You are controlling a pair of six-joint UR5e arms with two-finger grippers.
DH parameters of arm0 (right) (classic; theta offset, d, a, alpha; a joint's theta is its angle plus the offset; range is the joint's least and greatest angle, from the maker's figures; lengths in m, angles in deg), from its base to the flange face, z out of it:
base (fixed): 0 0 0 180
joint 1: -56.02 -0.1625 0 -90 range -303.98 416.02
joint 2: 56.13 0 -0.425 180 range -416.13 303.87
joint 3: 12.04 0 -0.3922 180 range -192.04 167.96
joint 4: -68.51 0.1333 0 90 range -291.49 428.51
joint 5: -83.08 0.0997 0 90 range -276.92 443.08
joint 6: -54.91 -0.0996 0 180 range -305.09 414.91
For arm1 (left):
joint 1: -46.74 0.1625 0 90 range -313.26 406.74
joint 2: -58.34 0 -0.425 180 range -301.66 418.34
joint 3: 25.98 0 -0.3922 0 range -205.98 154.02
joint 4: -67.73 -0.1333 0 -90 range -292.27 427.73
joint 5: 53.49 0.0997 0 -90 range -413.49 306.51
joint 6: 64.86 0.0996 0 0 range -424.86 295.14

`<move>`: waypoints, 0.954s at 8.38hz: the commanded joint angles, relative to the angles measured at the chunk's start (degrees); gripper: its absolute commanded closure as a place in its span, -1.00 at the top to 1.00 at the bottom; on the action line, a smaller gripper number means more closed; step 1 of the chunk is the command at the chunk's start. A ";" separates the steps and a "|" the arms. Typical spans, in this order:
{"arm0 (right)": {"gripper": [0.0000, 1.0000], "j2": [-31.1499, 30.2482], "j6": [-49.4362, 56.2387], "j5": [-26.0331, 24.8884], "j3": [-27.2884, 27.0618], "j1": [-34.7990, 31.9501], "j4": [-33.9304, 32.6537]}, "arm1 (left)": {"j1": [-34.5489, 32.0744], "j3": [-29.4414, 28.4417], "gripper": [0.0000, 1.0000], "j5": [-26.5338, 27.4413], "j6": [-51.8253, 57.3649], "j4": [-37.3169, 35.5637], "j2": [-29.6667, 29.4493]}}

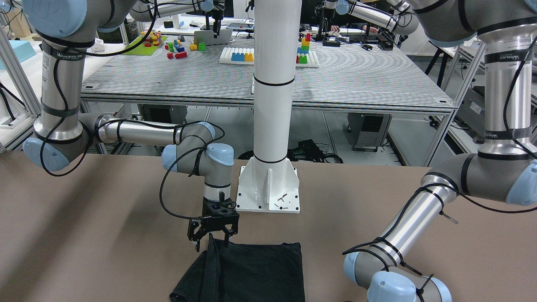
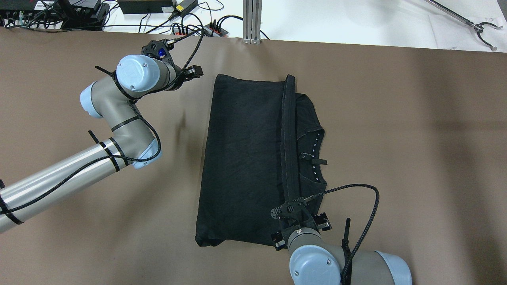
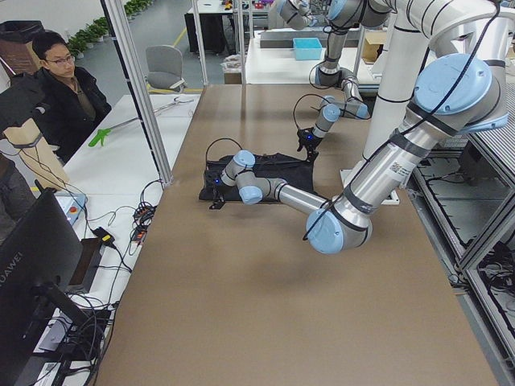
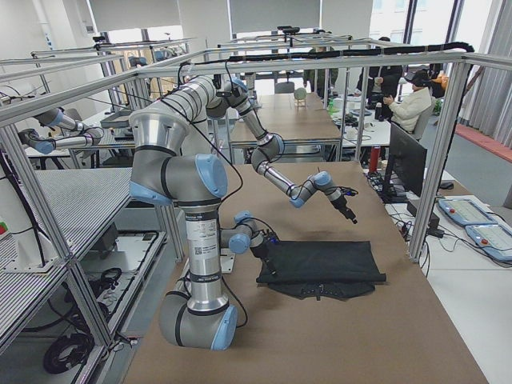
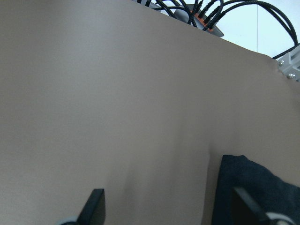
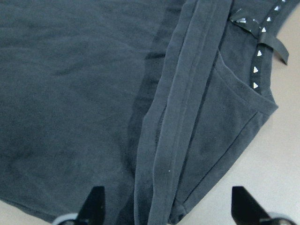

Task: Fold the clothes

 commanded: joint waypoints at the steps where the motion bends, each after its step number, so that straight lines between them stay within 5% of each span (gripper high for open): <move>1: 0.90 0.53 0.69 0.75 2.98 -0.32 -0.09 | 0.14 -0.05 0.89 -0.12 0.27 -0.17 0.56; 8: 0.90 -2.90 5.95 7.67 2.20 -4.70 0.35 | 0.58 -0.23 0.89 0.15 -0.43 0.00 1.43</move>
